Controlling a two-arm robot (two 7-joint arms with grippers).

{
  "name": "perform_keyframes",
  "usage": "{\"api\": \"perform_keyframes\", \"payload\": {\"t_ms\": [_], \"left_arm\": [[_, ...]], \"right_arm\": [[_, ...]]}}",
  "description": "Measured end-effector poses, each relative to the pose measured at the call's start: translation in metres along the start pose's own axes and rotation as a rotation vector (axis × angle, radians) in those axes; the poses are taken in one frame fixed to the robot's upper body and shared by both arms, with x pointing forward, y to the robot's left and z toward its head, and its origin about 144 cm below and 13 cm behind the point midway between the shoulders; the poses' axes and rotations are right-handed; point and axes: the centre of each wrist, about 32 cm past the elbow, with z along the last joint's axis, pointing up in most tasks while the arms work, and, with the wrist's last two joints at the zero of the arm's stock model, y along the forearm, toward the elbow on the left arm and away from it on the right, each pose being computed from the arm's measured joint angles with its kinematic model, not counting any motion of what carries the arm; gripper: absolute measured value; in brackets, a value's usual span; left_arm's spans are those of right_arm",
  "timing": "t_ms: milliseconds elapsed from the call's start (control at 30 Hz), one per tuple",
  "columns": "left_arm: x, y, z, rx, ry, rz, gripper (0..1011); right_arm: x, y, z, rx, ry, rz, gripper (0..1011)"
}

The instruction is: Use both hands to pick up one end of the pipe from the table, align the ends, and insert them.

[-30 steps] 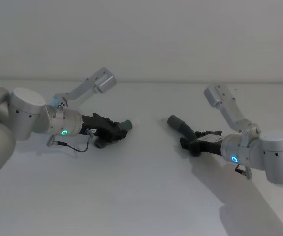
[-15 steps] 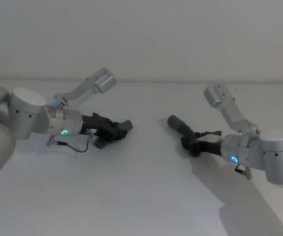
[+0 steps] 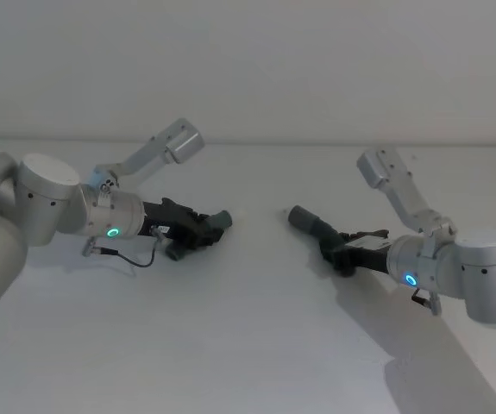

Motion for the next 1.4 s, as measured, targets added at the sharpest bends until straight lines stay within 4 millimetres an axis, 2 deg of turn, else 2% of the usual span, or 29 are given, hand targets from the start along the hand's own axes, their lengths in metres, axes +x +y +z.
{"api": "perform_keyframes", "payload": {"t_ms": [267,933,1400], "left_arm": [[0.000,0.000,0.000,0.000,0.000,0.000,366],[-0.002,0.002,0.002,-0.001,-0.023,0.013,366],[-0.003,0.013,0.014,-0.017,-0.102,0.023,366]], "right_arm": [[0.000,0.000,0.000,0.000,0.000,0.000,307],[-0.001,0.001,-0.005,0.022,-0.023,-0.007,306],[-0.001,-0.007,-0.008,0.106,-0.103,-0.029,306]]}}
